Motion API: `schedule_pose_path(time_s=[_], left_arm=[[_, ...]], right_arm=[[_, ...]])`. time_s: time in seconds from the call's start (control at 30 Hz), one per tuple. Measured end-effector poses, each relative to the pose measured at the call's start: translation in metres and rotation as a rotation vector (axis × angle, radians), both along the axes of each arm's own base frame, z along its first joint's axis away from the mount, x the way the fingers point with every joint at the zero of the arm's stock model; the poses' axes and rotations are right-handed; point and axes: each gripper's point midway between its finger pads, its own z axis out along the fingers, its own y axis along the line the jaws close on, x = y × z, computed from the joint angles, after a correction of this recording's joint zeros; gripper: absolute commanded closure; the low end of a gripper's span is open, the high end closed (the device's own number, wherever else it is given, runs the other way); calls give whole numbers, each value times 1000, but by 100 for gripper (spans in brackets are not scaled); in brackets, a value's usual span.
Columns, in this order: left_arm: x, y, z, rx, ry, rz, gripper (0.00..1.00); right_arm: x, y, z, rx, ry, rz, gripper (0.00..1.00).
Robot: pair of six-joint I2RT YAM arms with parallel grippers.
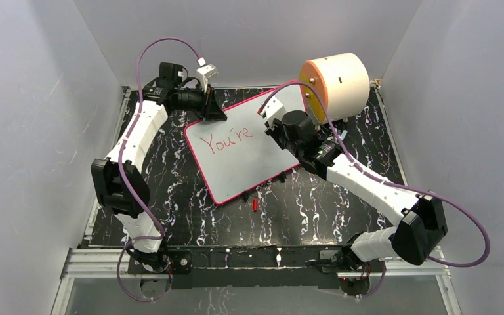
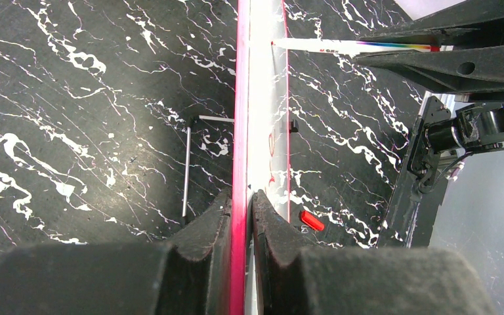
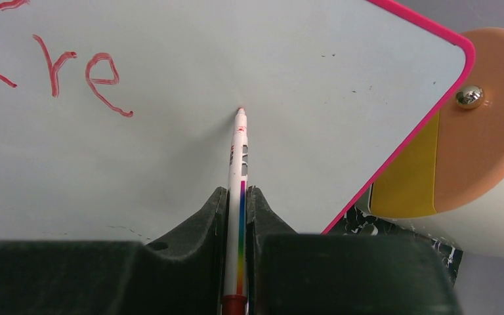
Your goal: Write a sentence on the whiteboard
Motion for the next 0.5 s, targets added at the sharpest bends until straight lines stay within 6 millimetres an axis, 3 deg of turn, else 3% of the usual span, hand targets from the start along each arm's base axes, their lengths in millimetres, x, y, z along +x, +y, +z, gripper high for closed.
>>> schedule_pose_path(time_s=[0.5], left_arm=[[0, 0, -1, 6, -9, -4, 100]], right_arm=[[3, 2, -2, 0, -4, -3, 100]])
